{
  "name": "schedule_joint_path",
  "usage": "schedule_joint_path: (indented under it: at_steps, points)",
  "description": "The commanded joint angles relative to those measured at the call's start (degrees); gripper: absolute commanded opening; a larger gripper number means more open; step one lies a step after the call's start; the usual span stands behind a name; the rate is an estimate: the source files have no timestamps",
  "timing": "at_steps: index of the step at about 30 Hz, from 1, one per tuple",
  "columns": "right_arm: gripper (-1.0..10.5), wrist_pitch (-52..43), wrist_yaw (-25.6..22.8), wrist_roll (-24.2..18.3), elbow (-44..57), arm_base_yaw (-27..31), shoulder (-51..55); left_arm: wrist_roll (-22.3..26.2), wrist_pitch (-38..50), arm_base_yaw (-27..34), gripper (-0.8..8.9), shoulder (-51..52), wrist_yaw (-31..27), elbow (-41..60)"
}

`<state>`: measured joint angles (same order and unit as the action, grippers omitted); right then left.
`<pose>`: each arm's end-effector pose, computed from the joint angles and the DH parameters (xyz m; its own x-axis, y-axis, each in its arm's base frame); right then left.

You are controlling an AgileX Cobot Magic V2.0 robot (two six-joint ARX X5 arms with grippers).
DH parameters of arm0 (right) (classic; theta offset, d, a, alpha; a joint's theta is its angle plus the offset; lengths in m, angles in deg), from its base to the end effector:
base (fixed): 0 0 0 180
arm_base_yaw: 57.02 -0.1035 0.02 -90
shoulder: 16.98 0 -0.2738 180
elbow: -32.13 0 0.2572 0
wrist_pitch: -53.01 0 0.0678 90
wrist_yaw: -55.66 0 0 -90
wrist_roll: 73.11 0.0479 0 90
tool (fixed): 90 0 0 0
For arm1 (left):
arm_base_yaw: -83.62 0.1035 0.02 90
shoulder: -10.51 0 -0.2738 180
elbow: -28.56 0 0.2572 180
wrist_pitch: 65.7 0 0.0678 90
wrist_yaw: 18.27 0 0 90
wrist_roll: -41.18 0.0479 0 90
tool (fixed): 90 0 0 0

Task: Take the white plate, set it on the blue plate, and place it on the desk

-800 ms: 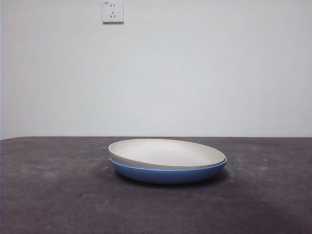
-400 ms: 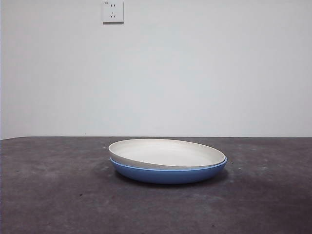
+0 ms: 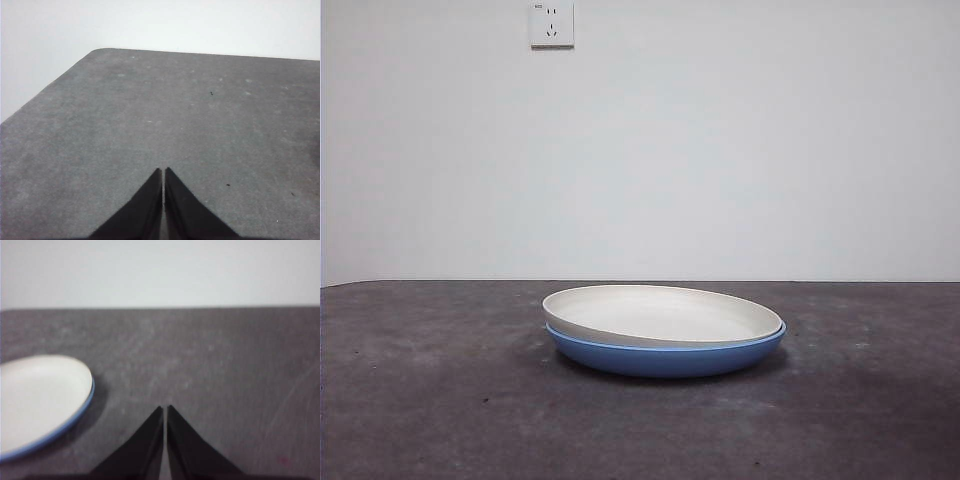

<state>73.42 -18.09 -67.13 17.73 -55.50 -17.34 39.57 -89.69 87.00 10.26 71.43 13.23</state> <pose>0.1091 0.0105 0.1550 0.9612 0.2544 -0.1065 -0.2396 0.9615 0.1344 0.1086 0.0067 0.1537 0.9859 0.0635 -0.1549 -0.0684 0.9973 -0.0269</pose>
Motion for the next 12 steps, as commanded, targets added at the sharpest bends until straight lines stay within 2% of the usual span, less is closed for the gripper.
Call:
schedule_joint_path:
  at_steps: [1,12]
  points:
    - [0.1,2.6,-0.2,-0.4,0.3,0.0,0.2,-0.4,-0.3,0.1,0.09,0.1,-0.2,1.2]
    - [0.1,2.1,0.2,-0.2,0.3,0.0,0.2,-0.4,-0.3,0.1,0.09,0.1,-0.2,1.2]
